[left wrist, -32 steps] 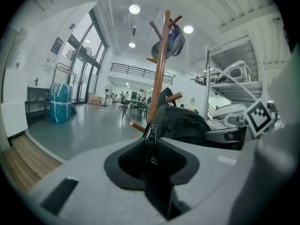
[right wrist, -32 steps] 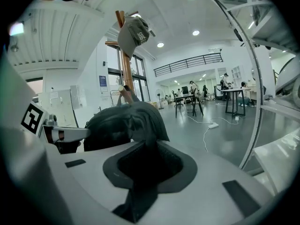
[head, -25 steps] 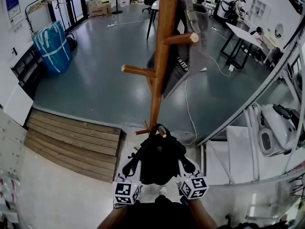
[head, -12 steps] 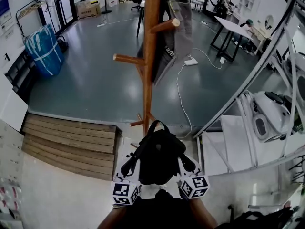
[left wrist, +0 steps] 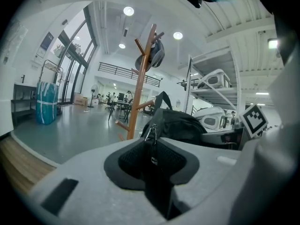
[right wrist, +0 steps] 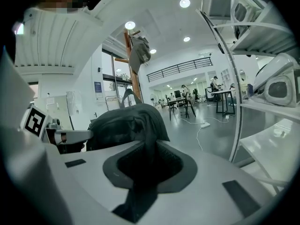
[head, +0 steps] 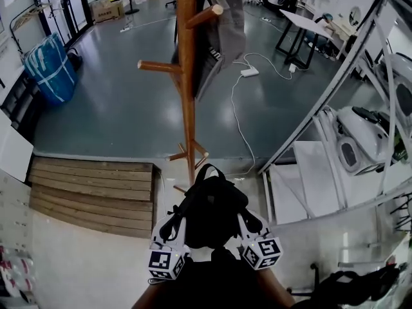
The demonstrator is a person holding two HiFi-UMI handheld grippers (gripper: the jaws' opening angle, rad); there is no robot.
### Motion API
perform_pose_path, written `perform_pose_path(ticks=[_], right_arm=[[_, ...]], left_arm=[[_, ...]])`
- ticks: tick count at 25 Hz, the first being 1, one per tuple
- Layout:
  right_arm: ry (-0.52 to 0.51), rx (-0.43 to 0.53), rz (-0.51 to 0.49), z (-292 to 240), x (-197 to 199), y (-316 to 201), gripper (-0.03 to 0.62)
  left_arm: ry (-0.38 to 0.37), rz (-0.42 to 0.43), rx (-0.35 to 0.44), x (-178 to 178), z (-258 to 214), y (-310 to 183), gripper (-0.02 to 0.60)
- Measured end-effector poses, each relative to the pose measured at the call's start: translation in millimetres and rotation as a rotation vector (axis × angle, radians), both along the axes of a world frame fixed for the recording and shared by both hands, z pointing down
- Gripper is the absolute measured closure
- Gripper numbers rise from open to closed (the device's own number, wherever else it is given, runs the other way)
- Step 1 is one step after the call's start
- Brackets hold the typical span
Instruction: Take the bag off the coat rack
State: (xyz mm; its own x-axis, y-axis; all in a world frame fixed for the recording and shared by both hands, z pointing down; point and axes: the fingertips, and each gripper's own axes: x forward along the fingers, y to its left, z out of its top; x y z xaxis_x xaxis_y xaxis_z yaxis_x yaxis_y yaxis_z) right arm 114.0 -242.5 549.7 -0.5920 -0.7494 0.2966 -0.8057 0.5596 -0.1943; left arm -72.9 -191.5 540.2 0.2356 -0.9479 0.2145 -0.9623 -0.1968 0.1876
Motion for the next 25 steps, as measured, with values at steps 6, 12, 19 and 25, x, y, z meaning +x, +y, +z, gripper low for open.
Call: perform_pose_path(ticks=[6, 12, 19, 25], right_arm=[[-0.001, -0.036, -0.006, 14, 4, 19, 0.526], [-0.003, -0.064, -0.009, 24, 6, 29, 0.526], [0.002, -0.069, -0.012, 27, 6, 36, 0.526], [0.000, -0.070, -0.008, 27, 6, 38, 0.526]], left_arm=[[0.012, 0.026, -0.031, 3, 12, 14, 0.500], [0.028, 0.030, -0.053, 6, 21, 23, 0.500], [0.030, 0.037, -0.067, 6, 26, 31, 0.500], [0.026, 0.046, -0.070, 5, 26, 31, 0.500]])
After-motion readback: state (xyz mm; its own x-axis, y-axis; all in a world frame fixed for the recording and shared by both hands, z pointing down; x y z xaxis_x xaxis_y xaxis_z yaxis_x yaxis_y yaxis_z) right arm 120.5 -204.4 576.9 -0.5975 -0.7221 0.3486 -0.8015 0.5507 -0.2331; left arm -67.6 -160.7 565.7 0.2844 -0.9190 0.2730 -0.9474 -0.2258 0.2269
